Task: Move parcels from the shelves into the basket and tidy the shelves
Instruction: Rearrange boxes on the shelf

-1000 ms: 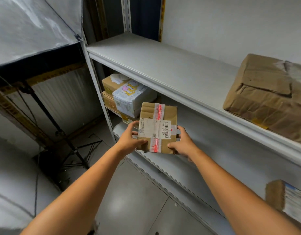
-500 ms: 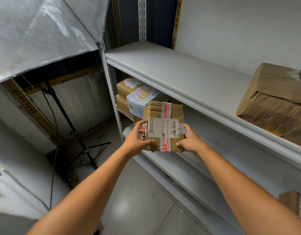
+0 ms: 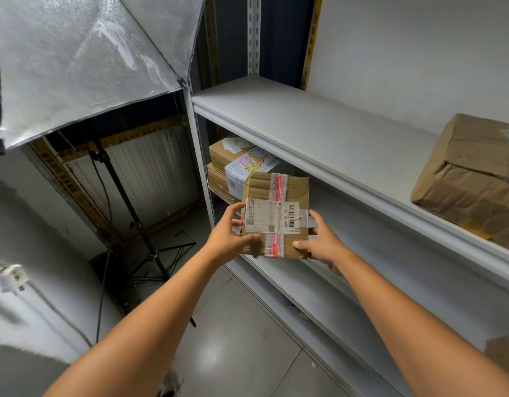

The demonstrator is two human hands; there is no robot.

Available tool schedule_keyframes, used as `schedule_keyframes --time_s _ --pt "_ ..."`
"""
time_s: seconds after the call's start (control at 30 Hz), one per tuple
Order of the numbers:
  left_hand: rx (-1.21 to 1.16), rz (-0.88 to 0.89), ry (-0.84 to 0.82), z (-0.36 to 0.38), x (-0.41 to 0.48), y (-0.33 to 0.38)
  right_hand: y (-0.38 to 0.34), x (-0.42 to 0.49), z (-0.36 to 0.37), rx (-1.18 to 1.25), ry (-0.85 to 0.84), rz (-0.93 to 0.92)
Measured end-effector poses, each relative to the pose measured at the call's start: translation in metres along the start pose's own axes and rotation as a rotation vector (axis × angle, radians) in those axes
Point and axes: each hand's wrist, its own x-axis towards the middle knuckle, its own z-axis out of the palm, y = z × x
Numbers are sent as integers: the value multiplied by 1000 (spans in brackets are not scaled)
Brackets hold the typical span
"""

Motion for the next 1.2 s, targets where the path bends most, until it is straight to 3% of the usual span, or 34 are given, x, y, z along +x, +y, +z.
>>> schedule_keyframes --time_s 0.27,0.57,0.97,1.2 --pt "-146 -34 -14 -3 12 2 7 -8 12 -79 135 -213" --pt "-331 -144 -127 6 20 -10 14 -29 15 -362 251 -366" --pt "-404 -204 -200 14 18 -24 23 -40 14 -395 243 -321" --pt "-357 -213 -256 36 19 -28 45 -44 -2 -265 234 -219"
